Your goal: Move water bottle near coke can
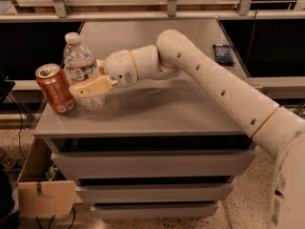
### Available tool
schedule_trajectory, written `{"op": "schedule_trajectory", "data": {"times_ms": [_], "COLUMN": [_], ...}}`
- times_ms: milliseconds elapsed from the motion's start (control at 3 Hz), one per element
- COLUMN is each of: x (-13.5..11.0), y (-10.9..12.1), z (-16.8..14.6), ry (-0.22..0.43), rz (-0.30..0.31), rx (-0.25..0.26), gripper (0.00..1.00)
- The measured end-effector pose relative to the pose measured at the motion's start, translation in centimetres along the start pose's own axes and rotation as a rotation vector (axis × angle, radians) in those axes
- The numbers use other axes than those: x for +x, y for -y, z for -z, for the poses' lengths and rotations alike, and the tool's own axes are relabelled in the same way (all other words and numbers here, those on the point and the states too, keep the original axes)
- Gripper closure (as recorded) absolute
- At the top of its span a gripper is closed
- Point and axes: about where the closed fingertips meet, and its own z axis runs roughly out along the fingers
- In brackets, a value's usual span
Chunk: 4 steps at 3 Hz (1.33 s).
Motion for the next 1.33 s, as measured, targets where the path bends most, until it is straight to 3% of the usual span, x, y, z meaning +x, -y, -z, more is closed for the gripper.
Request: {"op": "schedule_trajectory", "data": {"times_ms": [667, 1000, 1333], "x": [0.37, 0.48, 0.55], "y": [0.03, 0.18, 0.35], "z": [1.21, 1.42, 1.43], "ry": [-0.020, -0.016, -0.009], "rz": [0.014, 0.021, 0.025], "rx": [0.039, 0.056, 0.063], "gripper": [1.00, 0.83, 0.59]}}
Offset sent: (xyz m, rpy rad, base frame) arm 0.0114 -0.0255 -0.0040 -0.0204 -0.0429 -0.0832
